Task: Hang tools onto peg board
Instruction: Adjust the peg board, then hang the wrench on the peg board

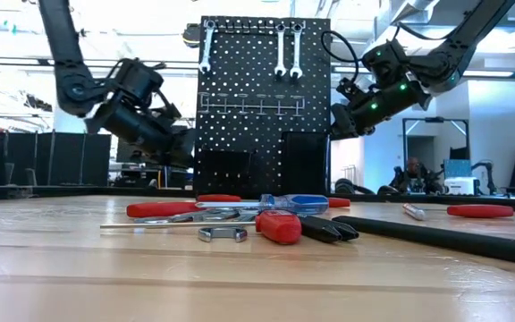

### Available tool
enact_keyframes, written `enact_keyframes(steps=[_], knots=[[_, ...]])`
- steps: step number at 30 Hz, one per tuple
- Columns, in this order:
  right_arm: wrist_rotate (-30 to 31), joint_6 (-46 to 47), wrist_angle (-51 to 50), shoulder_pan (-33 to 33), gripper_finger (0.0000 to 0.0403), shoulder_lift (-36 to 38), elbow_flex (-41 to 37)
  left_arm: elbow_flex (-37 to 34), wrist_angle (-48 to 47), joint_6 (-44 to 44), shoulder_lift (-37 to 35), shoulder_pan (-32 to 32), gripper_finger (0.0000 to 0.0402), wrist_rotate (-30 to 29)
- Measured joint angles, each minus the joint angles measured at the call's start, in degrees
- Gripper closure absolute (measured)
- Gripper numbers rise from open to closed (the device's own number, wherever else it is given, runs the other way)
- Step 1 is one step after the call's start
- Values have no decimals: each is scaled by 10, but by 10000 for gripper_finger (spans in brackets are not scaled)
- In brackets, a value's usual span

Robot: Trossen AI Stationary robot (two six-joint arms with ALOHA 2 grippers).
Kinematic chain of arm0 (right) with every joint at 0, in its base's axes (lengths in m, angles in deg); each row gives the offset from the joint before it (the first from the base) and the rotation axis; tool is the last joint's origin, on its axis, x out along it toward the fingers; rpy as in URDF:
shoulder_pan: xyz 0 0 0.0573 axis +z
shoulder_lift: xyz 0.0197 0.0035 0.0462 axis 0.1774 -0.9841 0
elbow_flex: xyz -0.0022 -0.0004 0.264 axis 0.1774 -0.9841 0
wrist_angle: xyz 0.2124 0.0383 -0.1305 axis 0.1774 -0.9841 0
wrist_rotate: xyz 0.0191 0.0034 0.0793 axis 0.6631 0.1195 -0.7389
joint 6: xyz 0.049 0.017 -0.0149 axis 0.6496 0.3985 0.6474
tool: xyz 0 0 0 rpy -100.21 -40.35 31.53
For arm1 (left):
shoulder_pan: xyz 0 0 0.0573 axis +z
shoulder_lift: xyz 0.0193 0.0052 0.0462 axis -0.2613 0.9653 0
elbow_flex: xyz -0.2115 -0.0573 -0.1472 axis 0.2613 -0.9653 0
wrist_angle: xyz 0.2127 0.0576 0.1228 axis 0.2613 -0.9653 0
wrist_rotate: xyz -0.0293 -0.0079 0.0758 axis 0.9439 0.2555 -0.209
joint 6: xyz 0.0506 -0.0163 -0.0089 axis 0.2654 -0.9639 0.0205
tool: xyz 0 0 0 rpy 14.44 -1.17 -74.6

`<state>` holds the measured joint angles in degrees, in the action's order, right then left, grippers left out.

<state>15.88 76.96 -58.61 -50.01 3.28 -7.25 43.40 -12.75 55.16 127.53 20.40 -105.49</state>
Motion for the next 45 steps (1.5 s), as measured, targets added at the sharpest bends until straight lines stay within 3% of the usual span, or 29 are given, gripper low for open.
enact_keyframes(steps=[8, 17, 23, 30, 35, 40, 45], knots=[[1, -4, 2, 2, 392, 0, 0, 52, -38, 8, 28, 27, 279, 10], [2, -13, 1, 2, 392, 1, 0, 58, -43, 18, 30, 31, 279, 18], [11, -34, -47, 35, 392, 58, 0, 57, -90, 48, -9, 7, 279, 4], [51, -51, -156, 129, 392, 167, 0, 57, -266, 63, -137, -33, 279, -40], [53, -43, -219, 238, 392, 213, -1, 57, -401, 60, -242, -92, 279, -82], [52, -40, -227, 369, 392, 195, -1, 56, -497, 32, -315, -190, 279, -87], [49, 6, -190, 467, 385, 121, -1, 34, -500, -5, -329, -318, 279, -94]])
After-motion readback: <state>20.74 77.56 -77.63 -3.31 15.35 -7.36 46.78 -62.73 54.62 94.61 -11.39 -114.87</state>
